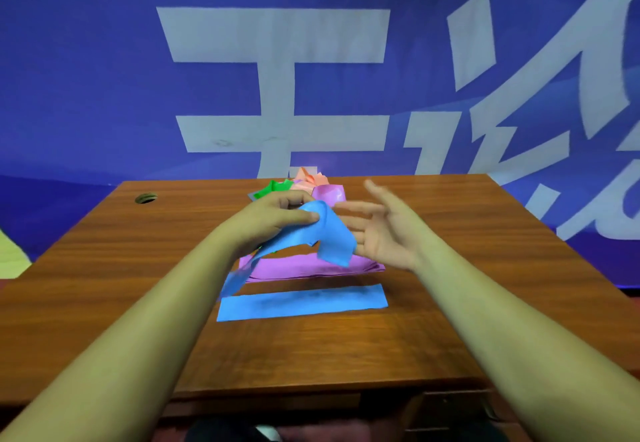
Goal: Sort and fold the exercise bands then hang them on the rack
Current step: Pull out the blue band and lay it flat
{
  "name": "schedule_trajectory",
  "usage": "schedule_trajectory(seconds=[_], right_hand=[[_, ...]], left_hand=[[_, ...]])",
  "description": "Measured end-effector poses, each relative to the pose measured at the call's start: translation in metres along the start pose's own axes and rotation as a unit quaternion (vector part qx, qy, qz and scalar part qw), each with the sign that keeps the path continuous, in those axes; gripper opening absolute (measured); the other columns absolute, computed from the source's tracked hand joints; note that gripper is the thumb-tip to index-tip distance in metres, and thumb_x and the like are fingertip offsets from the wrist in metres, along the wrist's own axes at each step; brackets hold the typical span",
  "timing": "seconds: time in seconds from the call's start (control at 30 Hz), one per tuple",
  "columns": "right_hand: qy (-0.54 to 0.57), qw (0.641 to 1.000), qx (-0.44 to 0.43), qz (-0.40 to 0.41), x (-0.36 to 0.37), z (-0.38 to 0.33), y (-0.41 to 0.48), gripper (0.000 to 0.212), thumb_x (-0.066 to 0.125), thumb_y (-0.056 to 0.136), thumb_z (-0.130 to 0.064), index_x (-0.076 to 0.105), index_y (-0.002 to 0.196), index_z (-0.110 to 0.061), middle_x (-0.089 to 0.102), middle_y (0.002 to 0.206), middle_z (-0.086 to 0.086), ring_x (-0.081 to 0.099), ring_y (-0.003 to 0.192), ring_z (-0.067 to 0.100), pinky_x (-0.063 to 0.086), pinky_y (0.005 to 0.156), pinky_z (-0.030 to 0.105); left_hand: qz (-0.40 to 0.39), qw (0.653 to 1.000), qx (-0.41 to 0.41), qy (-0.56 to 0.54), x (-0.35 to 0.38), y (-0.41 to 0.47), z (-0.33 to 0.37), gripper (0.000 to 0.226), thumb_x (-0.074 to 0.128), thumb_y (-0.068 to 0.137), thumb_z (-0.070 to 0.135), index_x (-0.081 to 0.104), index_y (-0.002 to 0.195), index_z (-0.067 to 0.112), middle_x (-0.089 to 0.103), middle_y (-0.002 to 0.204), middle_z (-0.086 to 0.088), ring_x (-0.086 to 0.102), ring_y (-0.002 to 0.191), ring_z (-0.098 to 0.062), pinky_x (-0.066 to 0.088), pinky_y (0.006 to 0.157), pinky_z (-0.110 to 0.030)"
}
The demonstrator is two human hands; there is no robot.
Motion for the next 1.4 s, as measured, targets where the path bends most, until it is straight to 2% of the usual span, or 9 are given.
schedule_trajectory(seconds=[0.1,0.33,0.47,0.63,0.77,0.9,1.13,1.23,1.4], right_hand=[[-0.183,0.983,-0.005,0.007,0.009,0.014,-0.003,0.049,0.062,0.093,-0.031,0.056,0.132,-0.003,0.073,0.090,0.004,0.068,0.080,0.020,0.052,0.087,0.042],[-0.493,0.861,-0.114,0.053,0.036,0.027,0.003,0.038,0.081,0.074,-0.044,0.067,0.101,-0.020,0.072,0.095,0.001,0.065,0.084,0.018,0.052,0.078,0.038],[-0.372,0.923,-0.077,0.066,0.023,0.024,0.004,0.021,0.078,0.082,-0.016,0.066,0.098,-0.009,0.072,0.089,0.014,0.066,0.075,0.023,0.052,0.069,0.034],[-0.348,0.933,-0.015,0.090,-0.004,0.019,-0.004,0.014,0.078,0.080,-0.012,0.074,0.092,-0.005,0.073,0.086,0.012,0.066,0.076,0.021,0.052,0.071,0.032],[-0.312,0.941,-0.010,0.129,-0.018,0.015,-0.004,0.015,0.079,0.080,-0.014,0.077,0.092,-0.006,0.074,0.089,0.013,0.066,0.079,0.024,0.053,0.076,0.038],[-0.275,0.945,-0.022,0.177,-0.031,0.017,-0.005,0.013,0.077,0.081,-0.012,0.076,0.092,-0.005,0.075,0.092,0.018,0.067,0.081,0.027,0.055,0.084,0.043],[-0.223,0.945,-0.053,0.233,-0.043,0.026,-0.005,0.016,0.075,0.084,-0.016,0.073,0.092,-0.003,0.069,0.087,0.021,0.059,0.071,0.027,0.045,0.045,0.024],[-0.216,0.939,-0.062,0.260,-0.052,0.029,-0.005,0.021,0.075,0.085,-0.018,0.071,0.097,0.000,0.067,0.079,0.017,0.055,0.057,0.021,0.042,0.040,0.022],[-0.225,0.938,-0.041,0.261,-0.058,0.042,-0.007,0.020,0.072,0.088,-0.021,0.068,0.100,-0.005,0.060,0.074,0.014,0.046,0.046,0.014,0.038,0.040,0.022]], left_hand=[[0.003,1.000,-0.012,0.005,-0.002,-0.007,-0.003,0.009,0.066,0.090,0.017,0.068,0.096,0.011,0.066,0.083,-0.005,0.059,0.072,-0.016,0.046,0.067,-0.028],[0.026,0.996,-0.018,0.089,-0.003,-0.014,-0.006,0.031,0.064,0.079,0.037,0.068,0.089,0.008,0.064,0.079,-0.009,0.054,0.072,-0.019,0.041,0.071,-0.037],[0.036,0.992,-0.025,0.119,-0.009,-0.020,-0.009,0.025,0.068,0.086,0.031,0.063,0.074,0.010,0.053,0.064,-0.001,0.045,0.061,-0.014,0.034,0.062,-0.032],[-0.028,0.978,-0.081,0.189,-0.016,-0.031,-0.029,0.042,0.074,0.080,0.047,0.058,0.068,0.010,0.049,0.061,-0.001,0.043,0.059,-0.013,0.033,0.062,-0.032],[-0.088,0.981,-0.127,0.119,-0.018,-0.040,-0.048,0.053,0.077,0.068,0.056,0.073,0.093,0.009,0.071,0.084,-0.004,0.062,0.074,-0.015,0.049,0.066,-0.028],[-0.100,0.985,-0.130,0.058,-0.024,-0.047,-0.069,0.031,0.078,0.080,0.029,0.074,0.104,0.010,0.074,0.098,-0.005,0.066,0.087,-0.016,0.052,0.079,-0.027],[-0.050,0.991,-0.127,0.015,-0.041,-0.061,-0.099,0.058,0.082,0.066,0.053,0.071,0.109,0.015,0.071,0.114,-0.013,0.065,0.100,-0.018,0.049,0.091,-0.037],[-0.041,0.991,-0.123,-0.026,-0.043,-0.068,-0.104,0.020,0.077,0.079,0.035,0.075,0.096,0.025,0.073,0.095,0.001,0.065,0.086,-0.008,0.050,0.072,-0.019],[0.099,0.983,-0.132,-0.083,-0.044,-0.070,-0.121,0.021,0.072,0.082,0.007,0.064,0.101,0.008,0.066,0.076,-0.001,0.060,0.073,-0.011,0.047,0.061,-0.017]])
Point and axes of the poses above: each hand's wrist, its own y-axis towards the middle knuckle, its own x-axis out of the palm, z = x × y, the point moved 1 cm from there along y, towards the middle knuckle
